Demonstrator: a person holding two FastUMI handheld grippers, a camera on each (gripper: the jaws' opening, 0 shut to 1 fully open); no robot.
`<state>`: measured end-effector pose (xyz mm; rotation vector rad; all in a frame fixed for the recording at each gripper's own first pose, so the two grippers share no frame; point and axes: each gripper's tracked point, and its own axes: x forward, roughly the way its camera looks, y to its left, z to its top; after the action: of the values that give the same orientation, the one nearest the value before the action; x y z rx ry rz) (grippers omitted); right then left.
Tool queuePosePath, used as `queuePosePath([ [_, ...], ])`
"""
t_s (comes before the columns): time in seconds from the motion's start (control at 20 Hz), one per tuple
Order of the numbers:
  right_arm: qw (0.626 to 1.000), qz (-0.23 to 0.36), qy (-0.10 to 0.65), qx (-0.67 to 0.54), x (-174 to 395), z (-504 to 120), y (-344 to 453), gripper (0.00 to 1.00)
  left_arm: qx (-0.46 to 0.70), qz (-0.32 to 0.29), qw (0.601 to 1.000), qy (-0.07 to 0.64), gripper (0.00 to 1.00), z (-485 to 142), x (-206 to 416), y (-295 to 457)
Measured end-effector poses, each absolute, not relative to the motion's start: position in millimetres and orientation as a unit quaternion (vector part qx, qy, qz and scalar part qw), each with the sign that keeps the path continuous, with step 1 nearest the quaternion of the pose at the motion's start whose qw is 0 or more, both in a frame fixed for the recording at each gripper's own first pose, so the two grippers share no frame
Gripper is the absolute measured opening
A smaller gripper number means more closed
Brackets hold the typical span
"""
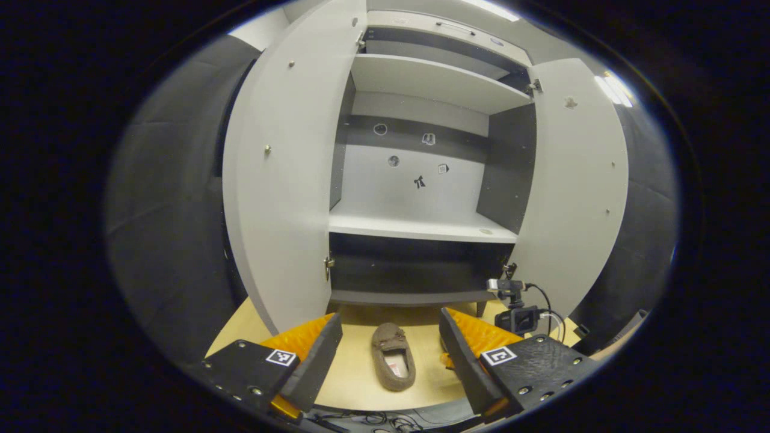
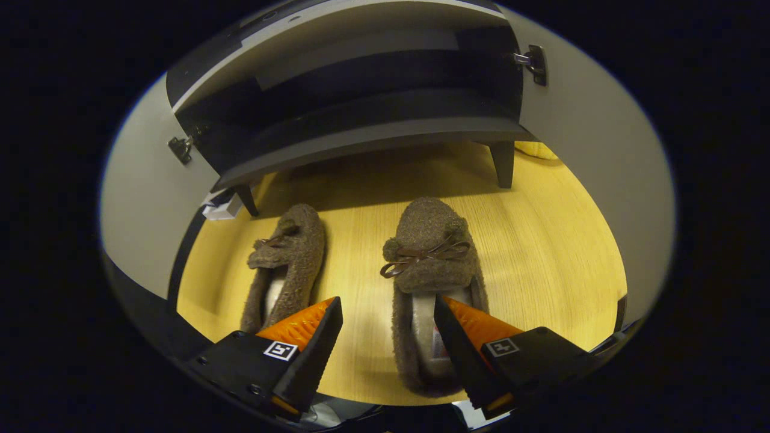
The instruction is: Grab one shoe with the right hand and put it into the shoe cabinet, grab the other shoe with the left hand and put it into the shoe cabinet; then close the right door with the right hand and the left door with the left hand.
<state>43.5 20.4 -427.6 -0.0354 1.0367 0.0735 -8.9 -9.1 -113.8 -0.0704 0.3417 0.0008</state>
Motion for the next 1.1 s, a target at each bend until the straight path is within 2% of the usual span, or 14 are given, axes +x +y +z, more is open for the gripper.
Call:
queuePosePath([
  [0.05, 0.868, 0.032, 0.495, -0.025, 47.9, -432.4, 20.7, 0.98, -0.035, 0.001, 0.985, 0.170, 0.89, -114.7, -10.2, -10.4],
  [0.1, 0.868, 0.028, 0.494, -0.031, 49.4, -437.5, 21.2, 0.96, -0.034, 0.003, 0.985, 0.170, 0.89, -114.8, -11.2, -11.3],
  [0.15, 0.869, 0.024, 0.493, -0.040, 51.8, -440.4, 21.1, 0.89, -0.033, 0.005, 0.985, 0.171, 0.89, -114.5, -12.1, -11.3],
  [0.25, 0.869, 0.017, 0.490, -0.068, 58.3, -448.6, 20.1, 0.92, -0.033, 0.010, 0.985, 0.170, 0.97, -114.0, -14.5, -9.9],
  [0.3, 0.869, 0.013, 0.488, -0.083, 62.6, -453.2, 19.2, 0.92, -0.034, 0.012, 0.985, 0.170, 0.95, -113.4, -16.4, -8.6],
  [0.35, 0.869, -0.003, 0.483, -0.109, 67.4, -455.2, 12.7, 0.87, -0.035, 0.015, 0.985, 0.169, 0.95, -113.7, -18.3, -7.5],
  [0.5, 0.865, -0.026, 0.483, -0.132, 71.2, -456.1, 4.2, 0.35, -0.035, 0.025, 0.984, 0.172, 0.95, -115.9, -22.0, -1.1],
  [0.55, 0.865, -0.027, 0.484, -0.130, 71.4, -456.1, 4.1, 0.37, -0.035, 0.028, 0.984, 0.173, 0.95, -117.4, -22.6, 1.0],
  [0.6, 0.864, -0.023, 0.486, -0.130, 71.5, -458.2, 3.5, 0.34, -0.035, 0.029, 0.984, 0.174, 0.95, -118.1, -22.8, 2.0],
  [0.65, 0.865, -0.019, 0.484, -0.133, 73.5, -458.0, 2.0, 0.37, -0.033, 0.028, 0.984, 0.173, 0.95, -118.2, -23.4, 2.0],
  [0.75, 0.866, -0.012, 0.483, -0.130, 72.1, -457.9, 3.3, 0.13, -0.025, 0.029, 0.985, 0.167, 0.95, -114.8, -22.7, 2.0],
  [0.8, 0.867, -0.006, 0.482, -0.126, 73.7, -456.6, 3.0, 0.13, -0.023, 0.028, 0.986, 0.165, 1.00, -112.6, -22.1, 1.0],
  [0.95, 0.865, 0.015, 0.491, -0.103, 73.0, -453.3, 3.8, 0.02, -0.015, 0.024, 0.987, 0.159, 1.00, -110.6, -19.8, -2.0],
  [1.1, 0.866, 0.020, 0.490, -0.098, 71.4, -441.6, -0.5, 0.02, 0.004, 0.018, 0.988, 0.154, 1.00, -107.8, -15.2, -4.3],
])
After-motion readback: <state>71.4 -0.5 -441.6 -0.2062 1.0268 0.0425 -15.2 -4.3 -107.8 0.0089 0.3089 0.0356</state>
